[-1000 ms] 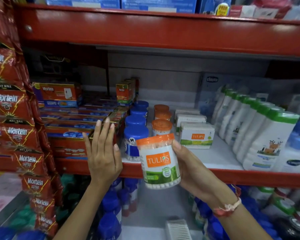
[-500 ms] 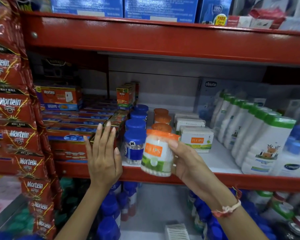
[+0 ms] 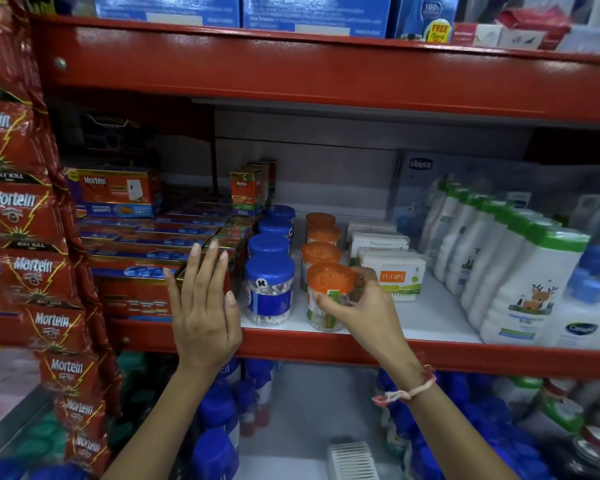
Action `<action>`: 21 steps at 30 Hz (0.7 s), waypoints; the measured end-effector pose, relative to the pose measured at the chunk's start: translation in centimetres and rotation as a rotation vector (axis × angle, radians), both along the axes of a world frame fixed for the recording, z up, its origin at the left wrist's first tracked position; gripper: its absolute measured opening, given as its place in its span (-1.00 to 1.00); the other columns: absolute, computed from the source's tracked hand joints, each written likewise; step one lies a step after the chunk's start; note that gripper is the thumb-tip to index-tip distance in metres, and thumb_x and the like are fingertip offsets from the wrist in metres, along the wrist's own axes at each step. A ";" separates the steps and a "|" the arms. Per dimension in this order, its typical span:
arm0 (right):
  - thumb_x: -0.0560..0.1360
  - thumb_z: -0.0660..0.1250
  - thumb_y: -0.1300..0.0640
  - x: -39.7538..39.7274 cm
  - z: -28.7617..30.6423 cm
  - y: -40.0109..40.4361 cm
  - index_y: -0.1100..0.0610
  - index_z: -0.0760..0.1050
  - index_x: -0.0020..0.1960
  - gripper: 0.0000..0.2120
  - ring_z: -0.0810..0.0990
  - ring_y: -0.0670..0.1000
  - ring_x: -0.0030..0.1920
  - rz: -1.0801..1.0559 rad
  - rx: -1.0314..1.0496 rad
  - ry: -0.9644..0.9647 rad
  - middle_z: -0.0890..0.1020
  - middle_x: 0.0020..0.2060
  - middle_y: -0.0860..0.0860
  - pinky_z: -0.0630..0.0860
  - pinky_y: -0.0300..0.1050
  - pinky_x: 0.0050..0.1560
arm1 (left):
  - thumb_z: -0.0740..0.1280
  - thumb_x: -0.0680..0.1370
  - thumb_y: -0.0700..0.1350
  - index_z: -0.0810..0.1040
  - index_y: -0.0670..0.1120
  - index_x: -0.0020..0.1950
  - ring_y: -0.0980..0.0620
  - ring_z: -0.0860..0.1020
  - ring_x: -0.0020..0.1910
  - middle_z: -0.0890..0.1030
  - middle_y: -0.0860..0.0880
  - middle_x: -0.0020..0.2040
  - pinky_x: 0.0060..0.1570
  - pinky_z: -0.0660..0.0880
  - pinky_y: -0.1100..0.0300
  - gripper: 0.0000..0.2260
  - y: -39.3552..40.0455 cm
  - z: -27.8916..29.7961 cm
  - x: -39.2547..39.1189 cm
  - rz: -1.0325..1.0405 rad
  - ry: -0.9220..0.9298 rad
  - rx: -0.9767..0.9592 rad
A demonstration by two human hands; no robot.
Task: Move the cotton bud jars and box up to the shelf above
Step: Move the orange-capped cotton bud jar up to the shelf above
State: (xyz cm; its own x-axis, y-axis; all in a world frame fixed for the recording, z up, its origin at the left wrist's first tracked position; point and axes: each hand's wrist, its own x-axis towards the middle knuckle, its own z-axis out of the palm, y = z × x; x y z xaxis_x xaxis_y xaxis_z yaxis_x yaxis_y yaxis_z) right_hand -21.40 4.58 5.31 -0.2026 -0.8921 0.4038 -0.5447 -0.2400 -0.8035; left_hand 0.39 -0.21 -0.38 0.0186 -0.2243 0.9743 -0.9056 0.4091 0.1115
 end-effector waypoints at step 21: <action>0.42 0.32 0.11 -1.0 -17.4 4.7 0.18 0.58 -0.09 -0.84 0.56 0.01 -0.19 0.056 -0.148 0.258 0.62 -0.21 0.06 0.55 -0.06 -0.11 | 0.09 0.63 -0.17 0.31 -0.24 0.48 -0.16 0.17 0.55 0.32 -0.19 0.50 0.57 -0.17 -0.09 -0.58 -0.1 0.0 -0.2 0.019 -0.018 -0.059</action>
State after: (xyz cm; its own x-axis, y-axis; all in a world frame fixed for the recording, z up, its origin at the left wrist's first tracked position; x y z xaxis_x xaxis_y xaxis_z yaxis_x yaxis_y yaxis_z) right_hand -22.39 9.24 -12.09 -0.0290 -0.8268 0.5617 -0.7090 -0.3791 -0.5947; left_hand 0.20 -0.34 -0.35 0.0045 -0.1660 0.9861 -0.9148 0.3976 0.0711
